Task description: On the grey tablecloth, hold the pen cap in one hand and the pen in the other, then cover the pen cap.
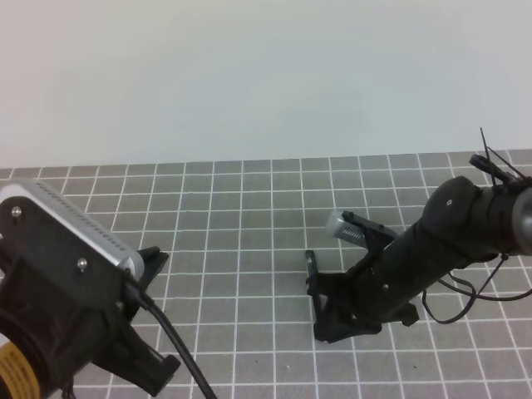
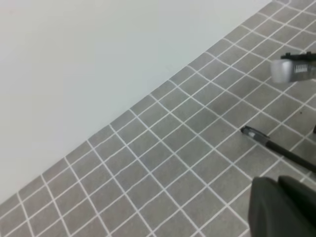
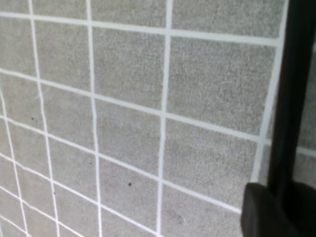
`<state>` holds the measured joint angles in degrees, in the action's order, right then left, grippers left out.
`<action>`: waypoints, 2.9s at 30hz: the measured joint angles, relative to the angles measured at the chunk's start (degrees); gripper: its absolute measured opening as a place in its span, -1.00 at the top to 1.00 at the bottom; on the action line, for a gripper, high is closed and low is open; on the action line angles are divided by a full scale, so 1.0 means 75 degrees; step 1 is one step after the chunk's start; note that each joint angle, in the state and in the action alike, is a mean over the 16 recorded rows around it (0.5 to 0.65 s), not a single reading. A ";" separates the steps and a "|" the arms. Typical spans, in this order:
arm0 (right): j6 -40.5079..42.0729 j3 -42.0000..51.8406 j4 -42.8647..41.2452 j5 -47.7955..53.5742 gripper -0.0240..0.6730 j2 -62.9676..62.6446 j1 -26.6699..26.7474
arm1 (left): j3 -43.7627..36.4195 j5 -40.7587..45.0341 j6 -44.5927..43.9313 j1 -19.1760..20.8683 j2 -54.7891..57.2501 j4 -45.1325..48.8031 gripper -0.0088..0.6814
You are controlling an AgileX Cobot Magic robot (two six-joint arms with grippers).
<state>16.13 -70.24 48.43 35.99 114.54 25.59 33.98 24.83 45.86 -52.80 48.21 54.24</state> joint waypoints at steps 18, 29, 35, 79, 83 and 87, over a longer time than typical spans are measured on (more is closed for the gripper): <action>-0.0110 0.0000 -0.0082 0.0463 -0.09 0.0005 0.0000 | 0.0000 -0.0040 0.0316 0.0000 0.0000 0.0266 0.98; -0.0233 0.0000 -0.0510 0.0552 -0.22 -0.0192 0.0000 | 0.0000 -0.0112 0.0540 0.0000 0.0000 0.0998 0.98; -0.0379 0.0000 -0.1028 0.0618 -0.23 -0.0504 0.0000 | 0.0000 -0.0213 0.0642 0.0000 0.0000 0.1433 0.98; -0.0061 0.3368 -0.4199 -0.0607 0.92 -0.7443 0.0000 | -0.0497 0.0357 0.1685 -0.0013 -0.1110 0.2734 0.98; -0.0174 0.4387 -0.4386 -0.1130 0.92 -0.8509 0.0000 | -0.0497 0.0389 0.1684 -0.0013 -0.1121 0.2738 0.98; -0.0278 0.5197 -0.4524 -0.1488 0.92 -0.9478 0.0000 | -0.0497 0.0391 0.1684 -0.0013 -0.1121 0.2744 0.98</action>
<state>14.05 -31.26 14.50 24.83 43.46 25.59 30.25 27.75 58.50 -52.90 39.80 74.82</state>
